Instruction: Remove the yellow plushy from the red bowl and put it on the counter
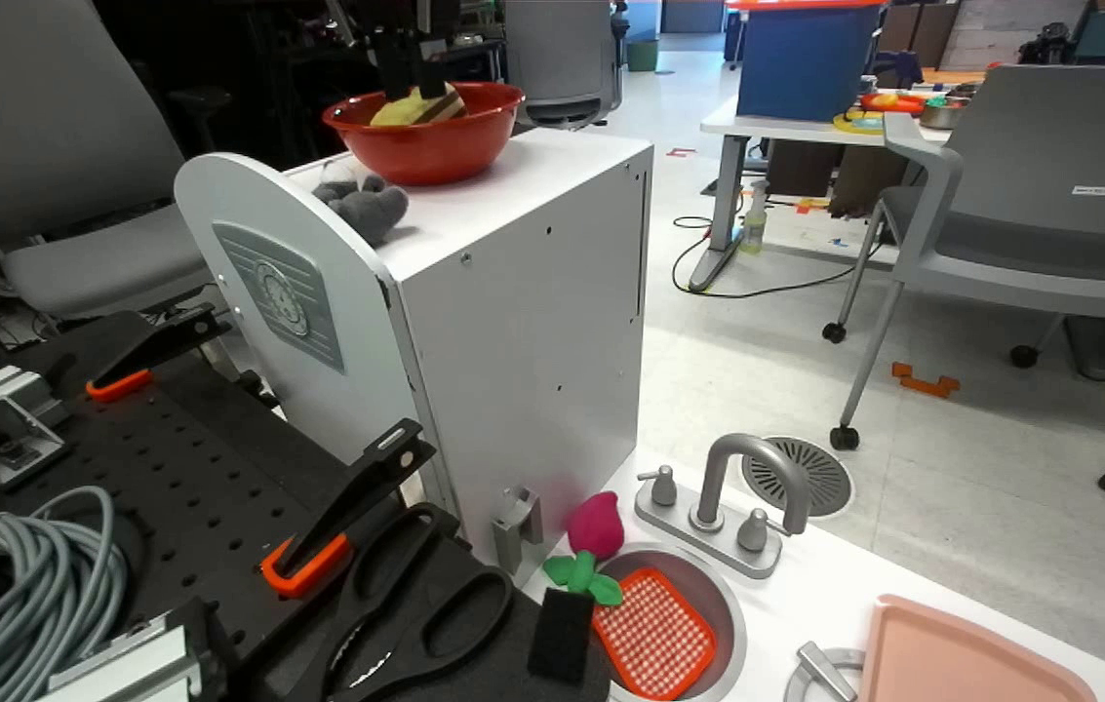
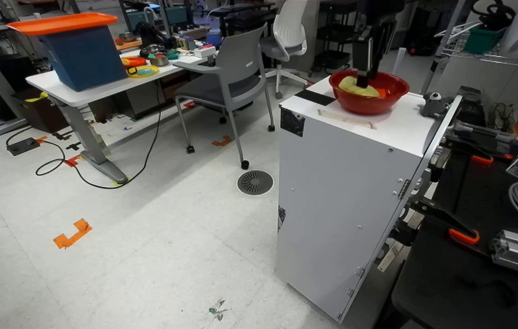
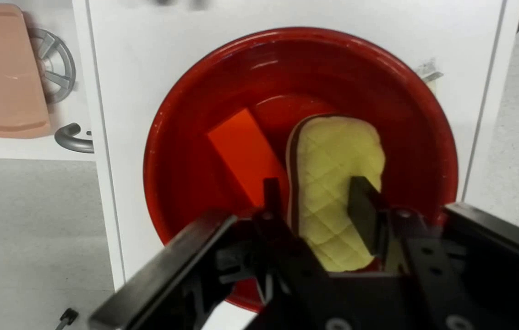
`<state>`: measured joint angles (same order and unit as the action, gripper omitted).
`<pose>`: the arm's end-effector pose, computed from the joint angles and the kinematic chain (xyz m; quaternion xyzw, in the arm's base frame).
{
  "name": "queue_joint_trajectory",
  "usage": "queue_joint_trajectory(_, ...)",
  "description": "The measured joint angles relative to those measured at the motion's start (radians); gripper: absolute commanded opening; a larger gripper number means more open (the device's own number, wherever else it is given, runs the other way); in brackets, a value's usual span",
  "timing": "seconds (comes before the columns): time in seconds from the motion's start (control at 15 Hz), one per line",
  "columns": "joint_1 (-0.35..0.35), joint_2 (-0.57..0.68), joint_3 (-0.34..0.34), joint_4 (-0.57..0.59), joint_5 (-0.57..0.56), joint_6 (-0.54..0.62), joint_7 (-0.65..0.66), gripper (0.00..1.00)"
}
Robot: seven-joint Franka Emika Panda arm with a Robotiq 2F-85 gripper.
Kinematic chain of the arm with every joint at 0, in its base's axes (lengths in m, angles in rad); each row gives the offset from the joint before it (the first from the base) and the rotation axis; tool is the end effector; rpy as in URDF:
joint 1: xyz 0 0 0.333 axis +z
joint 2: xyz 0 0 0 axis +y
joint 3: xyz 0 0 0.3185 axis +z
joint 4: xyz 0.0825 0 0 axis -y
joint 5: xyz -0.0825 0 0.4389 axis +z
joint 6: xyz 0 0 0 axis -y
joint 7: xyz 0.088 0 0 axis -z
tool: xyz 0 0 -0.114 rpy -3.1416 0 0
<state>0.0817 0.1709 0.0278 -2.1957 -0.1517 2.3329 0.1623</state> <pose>0.5826 0.0609 0.2603 0.9982 0.0267 -0.0095 0.0534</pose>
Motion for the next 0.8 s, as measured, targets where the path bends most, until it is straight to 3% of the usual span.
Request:
queue_joint_trajectory(0.13, 0.0, 0.001, 0.0, 0.0, 0.0, 0.0, 0.0, 0.0)
queue_joint_trajectory(0.53, 0.0, 0.001, 0.0, 0.0, 0.0, 0.0, 0.0, 0.0)
queue_joint_trajectory(0.6, 0.0, 0.001, 0.0, 0.0, 0.0, 0.0, 0.0, 0.26)
queue_joint_trajectory(0.8, 0.0, 0.001, 0.0, 0.0, 0.0, 0.0, 0.0, 0.4)
